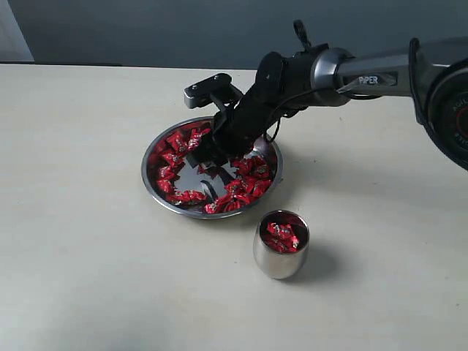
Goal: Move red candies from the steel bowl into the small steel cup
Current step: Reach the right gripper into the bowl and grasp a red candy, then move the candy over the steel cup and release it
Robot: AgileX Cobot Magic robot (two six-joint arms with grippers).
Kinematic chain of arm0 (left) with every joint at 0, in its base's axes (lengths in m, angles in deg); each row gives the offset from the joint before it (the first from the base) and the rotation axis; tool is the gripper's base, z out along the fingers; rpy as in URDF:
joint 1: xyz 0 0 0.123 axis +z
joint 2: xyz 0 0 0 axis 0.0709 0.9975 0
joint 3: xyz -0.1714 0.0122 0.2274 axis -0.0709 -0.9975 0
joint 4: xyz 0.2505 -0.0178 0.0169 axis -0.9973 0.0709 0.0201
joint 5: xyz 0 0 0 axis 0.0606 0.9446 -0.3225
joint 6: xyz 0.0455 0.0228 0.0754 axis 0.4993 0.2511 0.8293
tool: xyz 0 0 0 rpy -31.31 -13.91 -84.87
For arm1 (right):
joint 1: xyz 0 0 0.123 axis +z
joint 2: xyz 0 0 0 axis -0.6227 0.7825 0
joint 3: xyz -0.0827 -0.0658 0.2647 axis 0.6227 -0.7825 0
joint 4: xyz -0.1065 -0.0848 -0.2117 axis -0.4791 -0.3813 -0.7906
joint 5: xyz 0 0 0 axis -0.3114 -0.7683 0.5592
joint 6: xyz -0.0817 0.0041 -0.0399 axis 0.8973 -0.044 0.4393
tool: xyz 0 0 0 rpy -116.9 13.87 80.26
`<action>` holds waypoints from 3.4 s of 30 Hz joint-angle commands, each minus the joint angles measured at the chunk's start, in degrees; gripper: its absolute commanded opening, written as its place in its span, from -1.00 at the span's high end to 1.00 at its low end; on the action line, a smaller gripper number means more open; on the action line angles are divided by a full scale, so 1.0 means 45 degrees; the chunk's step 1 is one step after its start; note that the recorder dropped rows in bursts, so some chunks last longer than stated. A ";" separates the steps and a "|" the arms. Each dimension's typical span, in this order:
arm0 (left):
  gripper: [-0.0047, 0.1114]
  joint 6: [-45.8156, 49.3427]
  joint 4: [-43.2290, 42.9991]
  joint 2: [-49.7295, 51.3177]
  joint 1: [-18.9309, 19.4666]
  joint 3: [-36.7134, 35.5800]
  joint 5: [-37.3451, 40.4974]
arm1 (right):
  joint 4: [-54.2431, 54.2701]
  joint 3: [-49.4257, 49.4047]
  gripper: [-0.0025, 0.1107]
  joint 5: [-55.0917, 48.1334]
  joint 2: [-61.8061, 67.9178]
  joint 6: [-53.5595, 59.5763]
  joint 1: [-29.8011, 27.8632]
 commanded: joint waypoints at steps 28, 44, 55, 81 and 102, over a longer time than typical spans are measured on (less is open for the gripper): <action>0.91 -0.0028 0.0016 -0.0059 -0.0077 -0.0031 -0.0051 | 0.0347 0.0078 0.24 0.0823 0.0028 0.0023 -0.0038; 0.91 -0.0028 0.0016 -0.0059 -0.0077 -0.0031 -0.0051 | 0.0497 0.0078 0.40 0.0302 0.0386 0.0047 -0.0038; 0.91 -0.0028 0.0016 -0.0059 -0.0077 -0.0031 -0.0051 | 0.0588 0.0078 0.97 -0.1195 -0.0472 -0.0037 -0.0038; 0.91 -0.0028 0.0016 -0.0059 -0.0077 -0.0031 -0.0051 | 0.1332 -0.9257 0.97 -0.0693 -0.9731 -0.0617 -0.0061; 0.91 -0.0028 0.0016 -0.0059 -0.0077 -0.0031 -0.0051 | 0.0242 -1.0118 0.84 -0.1011 -0.9727 -0.0433 -0.0061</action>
